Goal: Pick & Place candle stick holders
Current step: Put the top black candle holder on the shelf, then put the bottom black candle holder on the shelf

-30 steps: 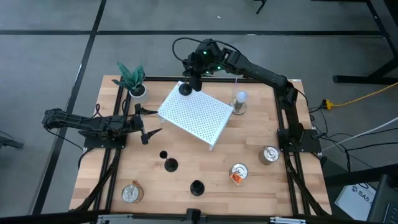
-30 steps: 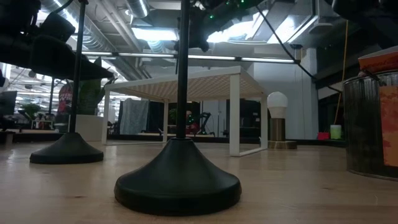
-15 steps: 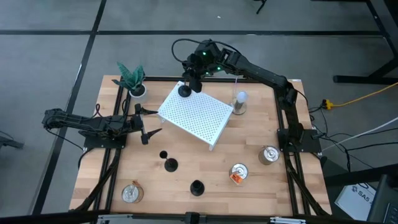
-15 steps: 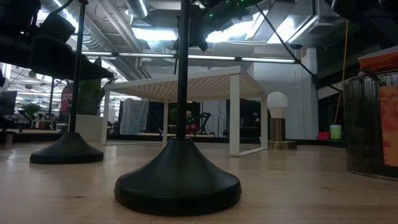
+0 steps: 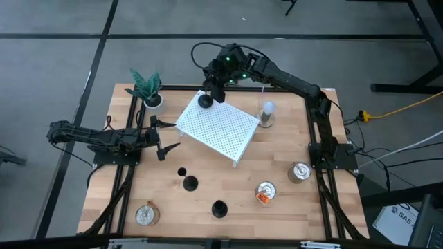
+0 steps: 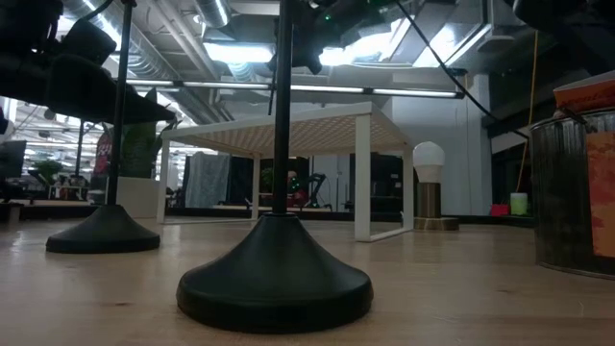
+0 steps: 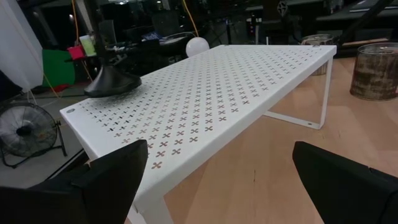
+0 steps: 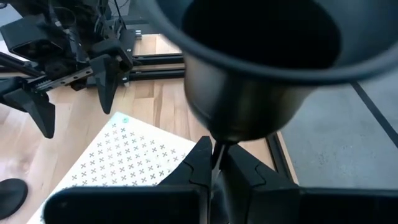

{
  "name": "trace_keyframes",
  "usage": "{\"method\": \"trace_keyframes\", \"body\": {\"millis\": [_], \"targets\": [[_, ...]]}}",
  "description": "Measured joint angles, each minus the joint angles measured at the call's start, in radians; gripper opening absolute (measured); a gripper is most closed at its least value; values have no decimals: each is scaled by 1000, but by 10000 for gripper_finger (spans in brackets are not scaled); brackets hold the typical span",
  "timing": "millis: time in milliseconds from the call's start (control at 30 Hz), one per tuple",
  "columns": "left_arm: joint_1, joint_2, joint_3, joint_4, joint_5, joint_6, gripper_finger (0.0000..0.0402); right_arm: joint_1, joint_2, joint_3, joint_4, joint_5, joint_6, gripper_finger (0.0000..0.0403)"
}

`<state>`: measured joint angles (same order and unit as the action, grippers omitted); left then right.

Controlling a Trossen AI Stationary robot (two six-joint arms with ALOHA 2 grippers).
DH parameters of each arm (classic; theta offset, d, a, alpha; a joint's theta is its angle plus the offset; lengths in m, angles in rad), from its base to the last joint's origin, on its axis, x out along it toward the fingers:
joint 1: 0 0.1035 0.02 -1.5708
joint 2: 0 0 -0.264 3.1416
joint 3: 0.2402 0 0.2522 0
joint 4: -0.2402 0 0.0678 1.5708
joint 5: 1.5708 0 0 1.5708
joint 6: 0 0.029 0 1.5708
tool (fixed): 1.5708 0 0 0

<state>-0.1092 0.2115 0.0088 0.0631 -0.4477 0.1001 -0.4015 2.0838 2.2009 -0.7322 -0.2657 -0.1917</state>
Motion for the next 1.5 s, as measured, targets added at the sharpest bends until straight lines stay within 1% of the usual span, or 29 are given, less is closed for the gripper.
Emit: {"method": "trace_keyframes", "body": {"millis": [233,400,867,967,1067,1200,1500], "targets": [[0,0,0,0,0,0,400,16,6,0,5,1,-3,20],[0,0,0,0,0,0,400,14,9,-1,5,18,-4,20],[0,0,0,0,0,0,400,14,28,0,24,18,-2,20],[0,0,0,0,0,0,400,14,29,0,29,18,-3,25],[0,0,0,0,0,0,400,14,30,0,38,4,-2,43],[0,0,0,0,0,0,400,14,31,0,47,-3,-3,79],[0,0,0,0,0,0,400,4,31,25,18,-8,-3,176]]}}
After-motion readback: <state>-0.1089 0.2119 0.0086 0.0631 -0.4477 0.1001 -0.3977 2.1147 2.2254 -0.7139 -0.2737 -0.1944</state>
